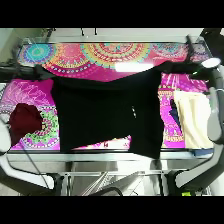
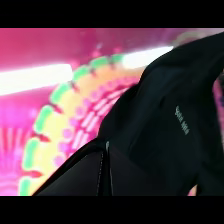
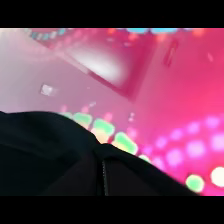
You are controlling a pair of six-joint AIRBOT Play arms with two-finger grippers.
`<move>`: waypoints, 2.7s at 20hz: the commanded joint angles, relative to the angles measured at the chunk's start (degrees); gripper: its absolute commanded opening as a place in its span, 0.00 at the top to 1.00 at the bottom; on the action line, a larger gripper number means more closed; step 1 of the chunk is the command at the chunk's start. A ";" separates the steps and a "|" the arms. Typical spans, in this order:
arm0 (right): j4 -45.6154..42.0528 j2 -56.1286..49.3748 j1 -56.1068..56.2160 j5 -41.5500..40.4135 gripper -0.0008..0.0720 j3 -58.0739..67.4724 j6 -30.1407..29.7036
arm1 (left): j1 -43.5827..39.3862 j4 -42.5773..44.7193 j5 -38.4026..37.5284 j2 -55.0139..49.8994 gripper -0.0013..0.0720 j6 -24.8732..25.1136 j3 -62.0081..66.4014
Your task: Fold the shirts.
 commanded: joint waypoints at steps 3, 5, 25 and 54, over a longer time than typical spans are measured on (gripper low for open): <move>4.63 -11.54 -0.90 -4.26 0.96 4.20 0.02 | -2.51 5.75 0.72 -15.67 0.97 -6.12 15.12; 3.48 -10.88 -1.81 -1.20 0.96 4.24 0.02 | -2.51 8.87 0.83 -15.13 0.97 -6.64 15.52; -14.16 -1.95 -3.96 11.91 0.35 -1.79 9.05 | -2.51 20.83 -15.61 -13.09 0.10 -15.37 12.87; -16.55 30.69 -9.40 -0.17 0.48 -67.67 11.39 | 3.10 13.05 0.83 6.86 0.97 -1.77 -37.51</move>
